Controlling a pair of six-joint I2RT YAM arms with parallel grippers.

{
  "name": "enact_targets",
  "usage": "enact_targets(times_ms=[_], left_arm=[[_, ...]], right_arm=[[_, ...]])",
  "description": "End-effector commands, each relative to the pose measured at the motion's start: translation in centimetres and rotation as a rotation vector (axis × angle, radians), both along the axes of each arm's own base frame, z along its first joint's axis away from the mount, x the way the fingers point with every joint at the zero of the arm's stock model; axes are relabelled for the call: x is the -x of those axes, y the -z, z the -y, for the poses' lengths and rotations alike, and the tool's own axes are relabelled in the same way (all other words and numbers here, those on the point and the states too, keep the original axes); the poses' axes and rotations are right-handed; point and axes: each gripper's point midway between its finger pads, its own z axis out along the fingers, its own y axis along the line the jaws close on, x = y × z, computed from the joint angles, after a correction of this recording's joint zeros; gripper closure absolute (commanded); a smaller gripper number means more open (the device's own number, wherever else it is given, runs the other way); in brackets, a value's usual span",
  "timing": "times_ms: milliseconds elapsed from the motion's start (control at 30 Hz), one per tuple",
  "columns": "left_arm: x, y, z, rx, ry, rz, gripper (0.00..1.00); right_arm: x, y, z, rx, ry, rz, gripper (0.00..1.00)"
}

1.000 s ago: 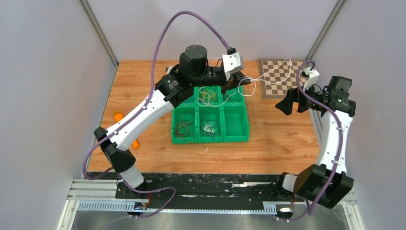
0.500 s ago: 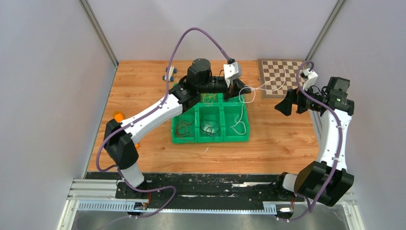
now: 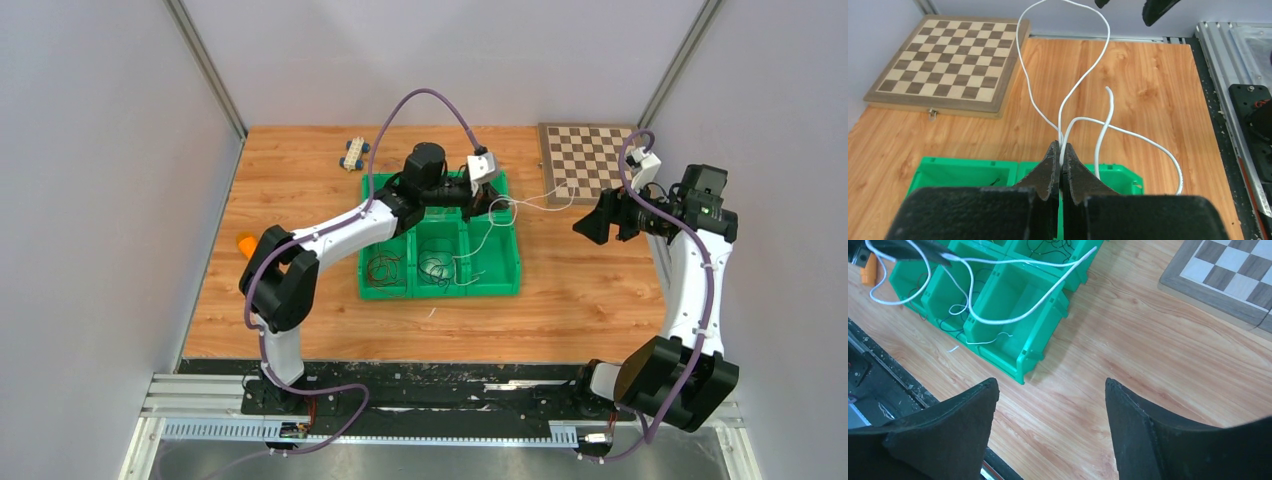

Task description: Untangle the cables

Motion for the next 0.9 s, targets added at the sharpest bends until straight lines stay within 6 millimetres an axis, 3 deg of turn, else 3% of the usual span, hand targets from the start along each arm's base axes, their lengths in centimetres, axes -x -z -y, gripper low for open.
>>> enact_targets(times_ms=[0,100,167,233,333,533,667,767,800,833,867], left_arm=[[-0.4,-5.0,0.1,0.086,0.023,0.085,1.00],[1.2,-8.9,0.9,0.132,0.071,0.074,1.00],[2.7,-10.2,1.1,0.134,0.114,0.092,1.00],[3.8,-10.8,1.4,0.128,0.151,0.125,1.00],[3.8,-10.5,1.8,0.125,0.161,0.155,1.00],[0.3,-7.5,2.2,0.107,0.121,0.209,1.00],[-1.6,-4.4,1.9,0.073,0.102,0.204,1.00],[-1.0,-2.4,0.8,0.025,0.125,0.212,1.00],[-0.4,-0.6,0.2,-0.017,0.157,0.220,1.00],[0.1,-0.4,-0.4,-0.034,0.174,0.238,1.00],[0.9,1.5,-1.2,-0.091,0.216,0.257,1.00]], right_arm=[[0.4,-1.3,-0.9,-0.033,-0.039,0.051,0.24],[0.1,-1.3,-0.6,-0.029,-0.034,0.046,0.25],[-0.2,-1.5,-0.4,-0.025,-0.032,0.051,0.25],[-0.4,-1.8,-0.2,-0.028,-0.027,0.054,0.25],[-0.7,-1.9,0.0,-0.040,-0.019,0.049,0.25],[-0.7,-2.2,0.5,-0.038,0.006,0.048,0.26],[-0.3,-2.3,0.4,-0.041,0.012,0.047,0.29],[0.2,-2.5,-0.2,-0.065,-0.004,0.045,0.32],[0.3,-2.5,-0.4,-0.077,-0.011,0.044,0.33],[0.5,-2.7,-0.7,-0.090,-0.020,0.047,0.34],[0.7,-2.7,-1.0,-0.105,-0.027,0.045,0.35]])
